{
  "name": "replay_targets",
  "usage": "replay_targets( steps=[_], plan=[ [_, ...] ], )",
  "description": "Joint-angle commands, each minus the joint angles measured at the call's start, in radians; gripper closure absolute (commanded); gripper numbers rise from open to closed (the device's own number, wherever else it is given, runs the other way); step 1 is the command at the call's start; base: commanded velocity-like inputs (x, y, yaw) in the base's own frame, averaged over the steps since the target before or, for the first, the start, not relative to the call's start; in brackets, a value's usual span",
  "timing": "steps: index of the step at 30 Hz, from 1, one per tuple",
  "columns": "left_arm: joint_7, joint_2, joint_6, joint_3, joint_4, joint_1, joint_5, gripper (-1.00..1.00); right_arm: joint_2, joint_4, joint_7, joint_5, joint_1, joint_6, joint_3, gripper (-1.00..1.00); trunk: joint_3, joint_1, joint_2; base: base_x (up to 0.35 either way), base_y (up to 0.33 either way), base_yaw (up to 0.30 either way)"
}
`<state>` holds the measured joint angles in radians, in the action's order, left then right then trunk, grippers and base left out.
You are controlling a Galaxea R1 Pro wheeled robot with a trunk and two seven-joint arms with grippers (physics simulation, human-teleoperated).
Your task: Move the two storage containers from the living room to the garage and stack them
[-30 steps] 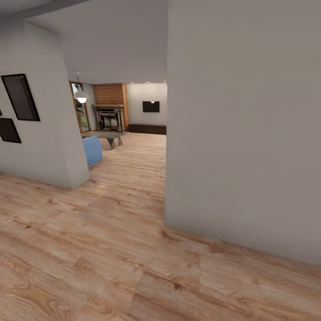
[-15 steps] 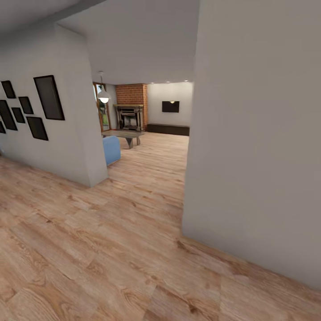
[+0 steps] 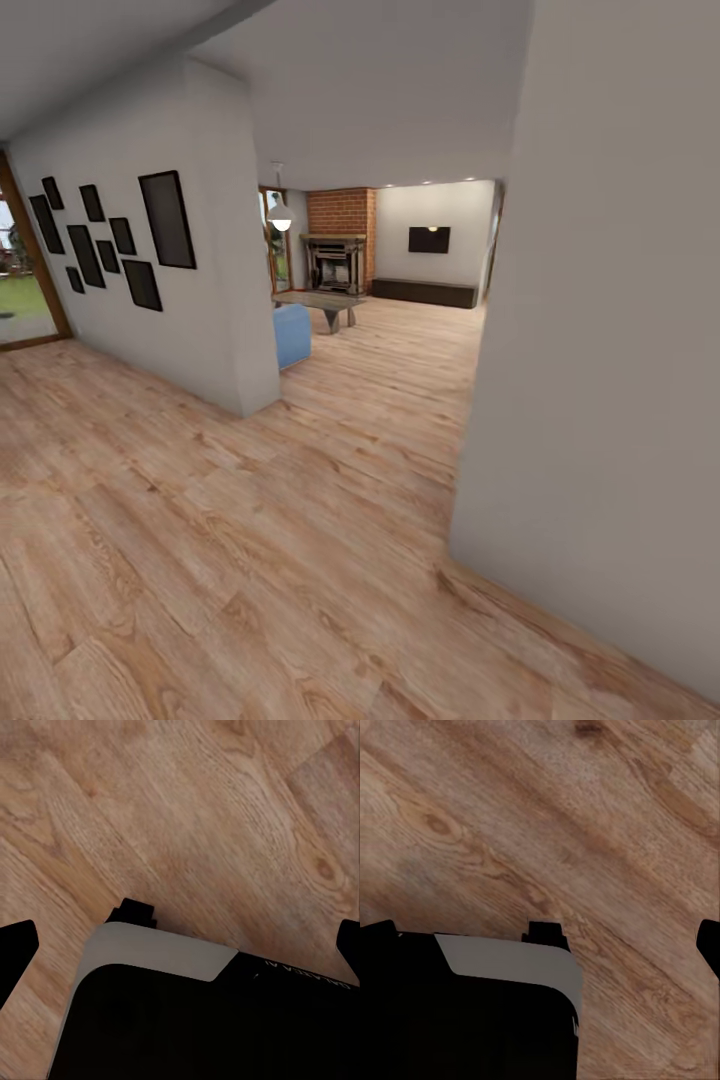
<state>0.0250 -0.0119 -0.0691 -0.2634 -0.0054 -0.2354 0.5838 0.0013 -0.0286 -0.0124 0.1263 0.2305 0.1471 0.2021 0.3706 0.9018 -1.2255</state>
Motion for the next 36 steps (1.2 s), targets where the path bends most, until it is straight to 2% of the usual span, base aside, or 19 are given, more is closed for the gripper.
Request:
replay_targets(
  steps=[1,7,36],
  plan=[
    [0.003,0.0,-0.003,-0.008,0.001,-0.001,0.007,-1.0,0.0,-0.003,0.0,0.01,0.001,0.006,0.009,-1.0,0.001,0.001,-0.001,0.322,0.0,0.269],
    [0.003,0.0,-0.003,-0.008,0.001,-0.001,0.007,-1.0,-0.001,-0.003,0.007,0.01,0.001,0.006,0.009,-1.0,0.001,0.001,-0.001,0.322,0.0,0.163],
    [0.003,-0.002,-0.003,-0.009,0.001,-0.001,0.007,-1.0,0.005,-0.004,-0.004,0.001,0.001,0.008,0.013,-1.0,0.001,0.001,-0.001,0.322,0.0,0.003]
  ],
)
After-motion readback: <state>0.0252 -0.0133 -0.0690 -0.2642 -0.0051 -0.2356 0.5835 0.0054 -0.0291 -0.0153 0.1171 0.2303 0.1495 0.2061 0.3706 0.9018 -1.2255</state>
